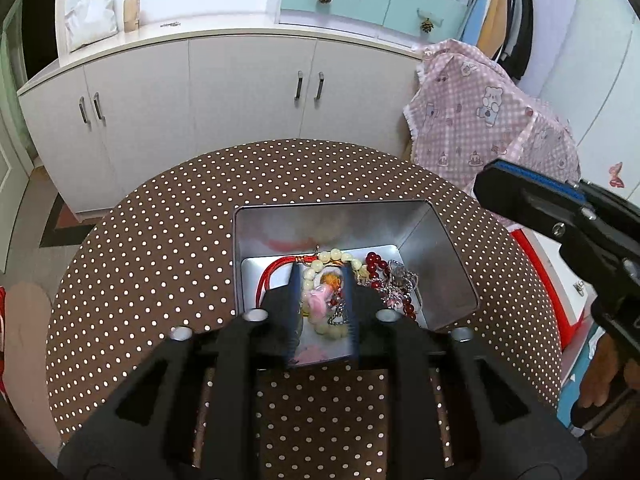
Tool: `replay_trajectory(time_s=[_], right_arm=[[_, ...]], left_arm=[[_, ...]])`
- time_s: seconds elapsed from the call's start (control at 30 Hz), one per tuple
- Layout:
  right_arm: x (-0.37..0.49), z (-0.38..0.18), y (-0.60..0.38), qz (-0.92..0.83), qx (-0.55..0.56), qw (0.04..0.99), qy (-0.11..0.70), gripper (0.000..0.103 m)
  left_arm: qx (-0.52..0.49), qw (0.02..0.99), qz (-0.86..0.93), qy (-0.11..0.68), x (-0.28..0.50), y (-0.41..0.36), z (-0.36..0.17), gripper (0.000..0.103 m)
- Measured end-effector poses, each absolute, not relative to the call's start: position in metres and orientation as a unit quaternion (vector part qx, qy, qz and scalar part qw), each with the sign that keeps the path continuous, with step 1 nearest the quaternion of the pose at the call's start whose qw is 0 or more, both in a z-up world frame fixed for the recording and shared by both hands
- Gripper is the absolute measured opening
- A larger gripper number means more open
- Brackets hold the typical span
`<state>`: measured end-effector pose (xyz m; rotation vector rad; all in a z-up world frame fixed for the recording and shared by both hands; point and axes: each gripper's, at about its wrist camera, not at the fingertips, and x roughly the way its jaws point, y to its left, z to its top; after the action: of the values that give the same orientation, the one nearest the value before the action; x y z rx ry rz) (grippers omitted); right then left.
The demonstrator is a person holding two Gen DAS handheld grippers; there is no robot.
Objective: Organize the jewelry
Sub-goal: 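Lower the chain and charm into the box and open both grippers, then grasp the last small earring with the right gripper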
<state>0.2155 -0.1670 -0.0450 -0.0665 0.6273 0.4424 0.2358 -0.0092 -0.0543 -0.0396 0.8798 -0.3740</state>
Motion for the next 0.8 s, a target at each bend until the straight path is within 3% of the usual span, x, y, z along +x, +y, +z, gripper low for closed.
replay_trajectory(time_s=[0.03,0.07,0.33,0.6,0.8], right_arm=[[0.216,-0.045,-0.169,0.217,-0.027,0.927,0.306,0.01],[0.215,-0.045,-0.172,0.217,-0.02,0.927,0.305,0.01],[0.196,-0.044,-0.204,0.202,0.009,0.933,0.298,0.011],[0.178,-0.089,-0.222,0.181,0.006,0.919,0.349,0.03],[0.172,-0.135,-0.21,0.183,-0.014,0.895,0.406,0.032]], left_arm=[[-0.023,0.891,-0.178,0.417,0.234,-0.007,-0.053,0.062],[-0.03,0.897,-0.178,0.403,0.231,-0.005,-0.05,0.066],[-0.004,0.912,-0.16,0.378,0.215,0.0,-0.04,0.066],[0.02,0.928,-0.071,0.364,0.212,0.025,-0.046,0.066],[0.008,0.919,-0.075,0.386,0.215,0.031,-0.059,0.066]])
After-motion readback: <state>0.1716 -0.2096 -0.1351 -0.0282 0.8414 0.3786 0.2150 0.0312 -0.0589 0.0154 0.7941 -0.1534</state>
